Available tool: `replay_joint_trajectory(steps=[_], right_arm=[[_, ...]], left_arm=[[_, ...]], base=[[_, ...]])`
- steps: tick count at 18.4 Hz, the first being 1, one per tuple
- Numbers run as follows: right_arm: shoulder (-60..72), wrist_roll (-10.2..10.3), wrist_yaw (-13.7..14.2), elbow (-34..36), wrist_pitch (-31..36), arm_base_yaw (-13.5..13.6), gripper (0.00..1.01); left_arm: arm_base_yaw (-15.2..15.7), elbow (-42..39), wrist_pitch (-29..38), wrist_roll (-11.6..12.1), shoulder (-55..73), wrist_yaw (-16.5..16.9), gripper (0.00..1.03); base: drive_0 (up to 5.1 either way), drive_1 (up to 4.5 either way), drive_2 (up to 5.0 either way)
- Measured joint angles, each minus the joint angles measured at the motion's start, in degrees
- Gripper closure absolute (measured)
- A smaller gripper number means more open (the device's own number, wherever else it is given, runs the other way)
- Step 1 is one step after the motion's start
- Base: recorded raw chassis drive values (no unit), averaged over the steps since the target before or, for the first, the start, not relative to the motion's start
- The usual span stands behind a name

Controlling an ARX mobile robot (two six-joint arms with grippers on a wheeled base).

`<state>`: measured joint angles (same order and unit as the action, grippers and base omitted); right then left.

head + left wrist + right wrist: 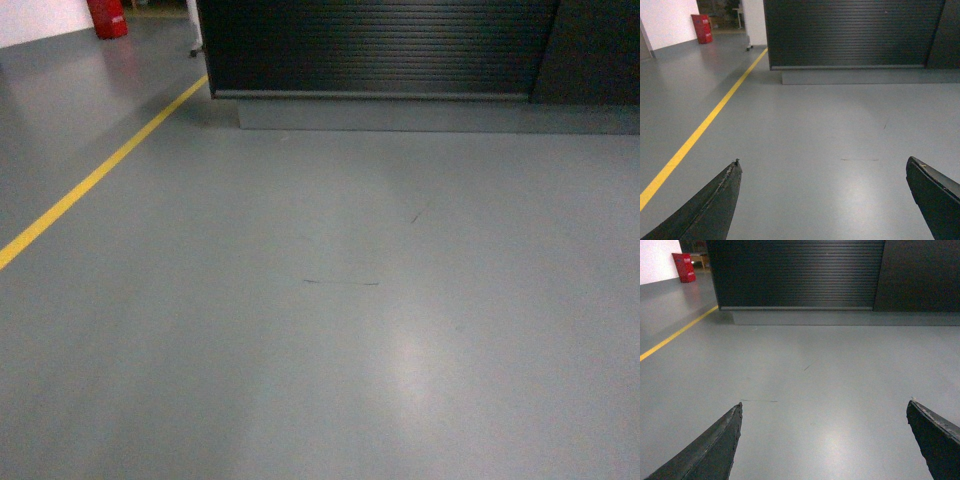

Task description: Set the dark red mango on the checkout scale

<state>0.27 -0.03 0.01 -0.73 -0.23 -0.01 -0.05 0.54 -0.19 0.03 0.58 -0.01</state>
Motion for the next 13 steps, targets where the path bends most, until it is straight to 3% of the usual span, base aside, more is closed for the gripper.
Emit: replay_joint_trajectory(steps=[13], right_arm=[[0.0,0.0,0.0,0.0,0.0,0.0,0.03]], left_arm=[[0.0,0.0,0.0,0.0,0.0,0.0,0.05]], base=[[0.0,0.00,0.0]])
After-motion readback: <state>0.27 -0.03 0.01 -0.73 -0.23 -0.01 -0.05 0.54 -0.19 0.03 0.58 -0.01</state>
